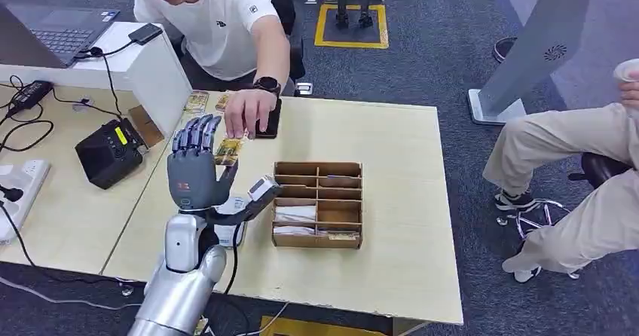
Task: Pass the card to the sensor for recognition and then transmit it.
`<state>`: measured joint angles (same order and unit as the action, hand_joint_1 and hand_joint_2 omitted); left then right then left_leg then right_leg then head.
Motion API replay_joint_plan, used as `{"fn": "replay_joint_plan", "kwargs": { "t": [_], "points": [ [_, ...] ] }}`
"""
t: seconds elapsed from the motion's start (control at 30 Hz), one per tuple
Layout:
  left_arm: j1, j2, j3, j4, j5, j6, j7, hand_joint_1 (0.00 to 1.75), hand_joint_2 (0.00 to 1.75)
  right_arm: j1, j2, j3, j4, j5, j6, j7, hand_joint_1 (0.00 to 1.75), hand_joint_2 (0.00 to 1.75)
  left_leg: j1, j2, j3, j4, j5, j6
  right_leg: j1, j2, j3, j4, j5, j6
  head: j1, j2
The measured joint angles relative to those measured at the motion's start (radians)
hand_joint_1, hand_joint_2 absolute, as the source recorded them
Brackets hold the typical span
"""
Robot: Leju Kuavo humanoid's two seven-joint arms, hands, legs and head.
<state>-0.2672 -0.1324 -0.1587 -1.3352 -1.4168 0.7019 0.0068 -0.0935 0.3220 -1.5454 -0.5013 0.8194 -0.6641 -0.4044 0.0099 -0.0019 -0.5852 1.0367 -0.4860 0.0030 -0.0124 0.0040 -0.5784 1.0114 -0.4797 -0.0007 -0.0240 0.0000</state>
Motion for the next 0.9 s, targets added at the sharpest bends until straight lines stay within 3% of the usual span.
{"fn": "replay_joint_plan", "kwargs": {
  "t": [0.2, 0.43, 0.6, 0.73, 0.9],
  "points": [
    [0.012, -0.024, 0.032, -0.026, 0.001, 0.0, -0.06, 1.75, 1.75, 0.0, 0.0, 0.0, 0.0, -0.002, 0.0, 0.0, 0.0, 1.75, 0.0, 0.0, 0.0, 0.0, 0.0, 0.0, 0.0, 0.0, 0.0, 0.0, 0.0, 0.0, 0.0, 0.0],
    [0.039, -0.103, 0.133, -0.135, 0.043, 0.0, -0.297, 1.75, 1.75, -0.006, 0.0, 0.0, 0.0, 0.002, 0.0, -0.008, 0.0, 1.75, 0.0, 0.0, 0.0, 0.0, 0.0, 0.0, 0.0, 0.0, 0.0, 0.0, 0.0, 0.0, 0.0, 0.0],
    [0.045, -0.145, 0.188, -0.16, 0.046, 0.0, -0.347, 1.75, 1.75, -0.013, 0.0, 0.0, 0.002, 0.002, 0.0, -0.013, 0.0, 1.75, 0.0, 0.0, 0.0, 0.0, 0.0, 0.0, 0.0, 0.0, 0.0, 0.0, 0.0, 0.0, 0.0, 0.0],
    [0.051, -0.151, 0.221, -0.167, 0.046, 0.0, -0.389, 1.75, 1.75, -0.014, 0.0, 0.0, 0.004, 0.002, 0.0, -0.013, 0.0, 1.75, 0.0, 0.0, 0.0, 0.0, 0.0, 0.0, 0.0, 0.0, 0.0, 0.0, 0.0, 0.0, 0.0, 0.0],
    [0.055, -0.151, 0.242, -0.167, 0.018, 0.0, -0.375, 1.75, 1.75, -0.016, -0.003, 0.0, 0.011, 0.0, 0.0, -0.015, 0.0, 1.75, 0.0, 0.0, 0.0, 0.0, 0.0, 0.0, 0.0, 0.0, 0.0, 0.0, 0.0, 0.0, 0.0, 0.0]
  ]
}}
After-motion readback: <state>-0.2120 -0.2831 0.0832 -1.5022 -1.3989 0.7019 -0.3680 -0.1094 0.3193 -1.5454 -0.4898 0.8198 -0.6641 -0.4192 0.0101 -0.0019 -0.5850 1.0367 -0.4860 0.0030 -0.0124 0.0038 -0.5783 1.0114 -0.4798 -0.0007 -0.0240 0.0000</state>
